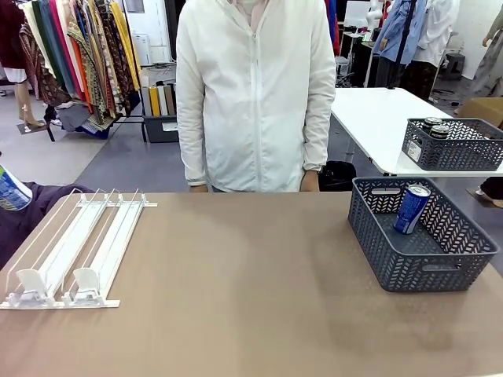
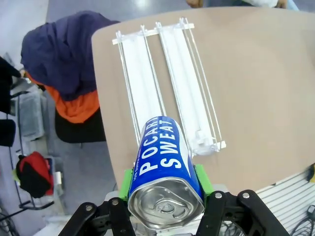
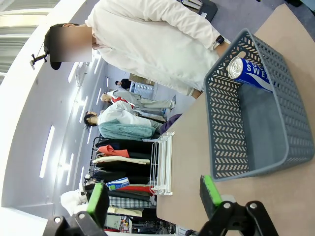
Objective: Retrieve and store the cans from the dispenser.
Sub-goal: Pick up one can from the Automatic Can Dispenser and place it in the middle of the table.
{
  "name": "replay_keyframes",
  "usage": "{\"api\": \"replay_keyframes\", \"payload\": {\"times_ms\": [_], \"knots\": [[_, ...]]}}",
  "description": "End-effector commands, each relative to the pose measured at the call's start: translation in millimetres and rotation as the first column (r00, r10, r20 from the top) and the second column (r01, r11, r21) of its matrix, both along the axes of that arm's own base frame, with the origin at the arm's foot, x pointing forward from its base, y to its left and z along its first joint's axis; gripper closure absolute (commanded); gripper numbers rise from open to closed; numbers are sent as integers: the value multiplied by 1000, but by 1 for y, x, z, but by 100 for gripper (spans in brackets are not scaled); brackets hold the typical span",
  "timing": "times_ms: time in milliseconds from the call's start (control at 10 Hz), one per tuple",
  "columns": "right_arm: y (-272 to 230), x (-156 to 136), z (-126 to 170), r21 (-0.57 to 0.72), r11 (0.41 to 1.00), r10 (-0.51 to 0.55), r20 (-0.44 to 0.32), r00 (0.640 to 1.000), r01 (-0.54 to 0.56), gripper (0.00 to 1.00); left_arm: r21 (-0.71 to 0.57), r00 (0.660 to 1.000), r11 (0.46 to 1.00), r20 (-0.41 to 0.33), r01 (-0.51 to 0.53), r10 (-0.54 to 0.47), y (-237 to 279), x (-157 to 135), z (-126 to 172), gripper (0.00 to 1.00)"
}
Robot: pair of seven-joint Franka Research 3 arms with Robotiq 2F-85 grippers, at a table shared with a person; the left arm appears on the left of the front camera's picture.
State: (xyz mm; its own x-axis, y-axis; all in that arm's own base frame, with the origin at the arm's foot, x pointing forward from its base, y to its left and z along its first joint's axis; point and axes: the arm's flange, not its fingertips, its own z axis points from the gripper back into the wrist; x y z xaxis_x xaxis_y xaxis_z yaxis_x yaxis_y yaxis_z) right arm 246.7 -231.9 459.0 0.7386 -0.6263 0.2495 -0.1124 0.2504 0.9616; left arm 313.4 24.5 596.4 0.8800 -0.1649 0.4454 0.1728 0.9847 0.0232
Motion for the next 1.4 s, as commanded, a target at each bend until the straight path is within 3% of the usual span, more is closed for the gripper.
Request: {"api": "replay_keyframes", "payload": {"times_ms": [0, 200, 300, 400, 500, 700, 900, 1100, 1200, 1300], "knots": [[0, 4, 4, 14, 1000, -10, 28, 1000, 9, 0, 11, 1000, 1000, -3, 7, -7, -9, 5, 0, 100], [0, 4, 4, 14, 1000, -10, 28, 1000, 9, 0, 8, 1000, 1000, -10, 7, -7, -5, 3, -3, 100], [0, 4, 4, 14, 1000, -10, 28, 1000, 9, 0, -85, 996, 995, -67, 45, -50, -18, 6, -15, 100], [0, 4, 4, 14, 1000, -10, 28, 1000, 9, 0, -161, 986, 980, -100, 118, -135, -59, 16, -23, 100], [0, 4, 4, 14, 1000, -10, 28, 1000, 9, 0, -158, 966, 966, -126, 204, -224, -113, 30, -29, 100], [0, 4, 4, 14, 1000, -10, 28, 1000, 9, 0, -178, 935, 931, -101, 319, -340, -225, 59, -37, 100], [0, 4, 4, 14, 1000, -10, 28, 1000, 9, 0, -143, 837, 862, -208, 486, -506, -342, 64, -72, 100], [0, 4, 4, 14, 1000, -10, 28, 1000, 9, 0, -58, 816, 851, -256, 522, -518, -424, 65, -113, 100], [0, 4, 4, 14, 1000, -10, 28, 1000, 9, 0, 6, 847, 874, -252, 486, -469, -451, 74, -128, 100], [0, 4, 4, 14, 1000, -10, 28, 1000, 9, 0, 21, 853, 885, -279, 465, -441, -461, 80, -139, 100]]}}
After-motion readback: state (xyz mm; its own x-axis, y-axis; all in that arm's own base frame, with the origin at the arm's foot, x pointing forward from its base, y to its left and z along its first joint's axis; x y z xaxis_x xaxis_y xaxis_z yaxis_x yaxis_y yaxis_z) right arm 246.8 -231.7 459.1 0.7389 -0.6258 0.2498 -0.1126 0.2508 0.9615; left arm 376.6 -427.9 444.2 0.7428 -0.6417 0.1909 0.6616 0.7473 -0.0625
